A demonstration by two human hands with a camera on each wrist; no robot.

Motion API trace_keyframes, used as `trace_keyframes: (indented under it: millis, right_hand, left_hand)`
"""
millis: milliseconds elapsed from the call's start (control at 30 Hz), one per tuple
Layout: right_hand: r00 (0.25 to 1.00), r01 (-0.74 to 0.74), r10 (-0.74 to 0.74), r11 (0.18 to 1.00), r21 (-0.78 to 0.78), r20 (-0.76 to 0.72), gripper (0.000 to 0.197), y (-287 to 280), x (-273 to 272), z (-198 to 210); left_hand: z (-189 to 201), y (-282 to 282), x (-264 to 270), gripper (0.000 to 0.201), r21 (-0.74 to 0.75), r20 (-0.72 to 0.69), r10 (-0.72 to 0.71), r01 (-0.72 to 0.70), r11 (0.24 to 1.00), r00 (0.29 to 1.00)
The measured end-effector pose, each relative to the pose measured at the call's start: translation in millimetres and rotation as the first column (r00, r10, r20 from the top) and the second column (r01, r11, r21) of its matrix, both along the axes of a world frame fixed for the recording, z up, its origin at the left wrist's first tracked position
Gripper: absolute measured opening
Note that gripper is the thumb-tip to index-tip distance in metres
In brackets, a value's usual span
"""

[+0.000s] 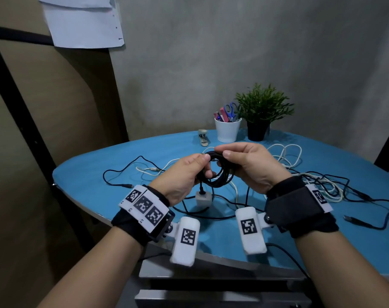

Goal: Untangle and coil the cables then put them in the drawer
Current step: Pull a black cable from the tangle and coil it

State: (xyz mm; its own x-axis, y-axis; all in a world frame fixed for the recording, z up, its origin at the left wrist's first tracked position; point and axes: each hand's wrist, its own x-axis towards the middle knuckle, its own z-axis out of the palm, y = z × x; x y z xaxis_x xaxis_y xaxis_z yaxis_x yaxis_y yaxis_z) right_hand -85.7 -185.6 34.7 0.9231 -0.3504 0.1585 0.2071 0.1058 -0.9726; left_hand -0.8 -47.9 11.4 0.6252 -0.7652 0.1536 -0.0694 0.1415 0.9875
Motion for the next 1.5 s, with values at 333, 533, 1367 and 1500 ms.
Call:
trace_keyframes:
  millis: [333,533,1367,1500]
  right_hand:
    - [0.952,0.291,-0.306,0.898,-0.33,0.008,0.016,-4.2,6.2,8.1]
    - [0.959,0.285,-0.282,0.946,-0.155,0.041,0.011,1.9,-0.5,9.3]
    - [0.983,0.163,-0.182,0.932,-0.324,-0.03,0.015,0.1,-4.1,-6.2]
    - [0.97,0.207,-0.242,0.894,-0.396,-0.038,0.02,-3.6,-1.9,-10.6]
  left_hand:
    - [-5.0,-3.2,4.5,0.024,0.297,0.329,-0.03,-0.073,0.952,0.944]
    - [-5.1,-4.9,6.4,0.02,0.203,0.343,0.136,-0.215,0.955,0.929]
    - [4.0,-17.9,-5.3,0.011,-0.087,-0.026,0.351,-0.352,0.932,0.936]
    - [4.1,-16.0,-8.7,0.012,-0.081,-0.046,0.324,-0.326,0.942,0.945]
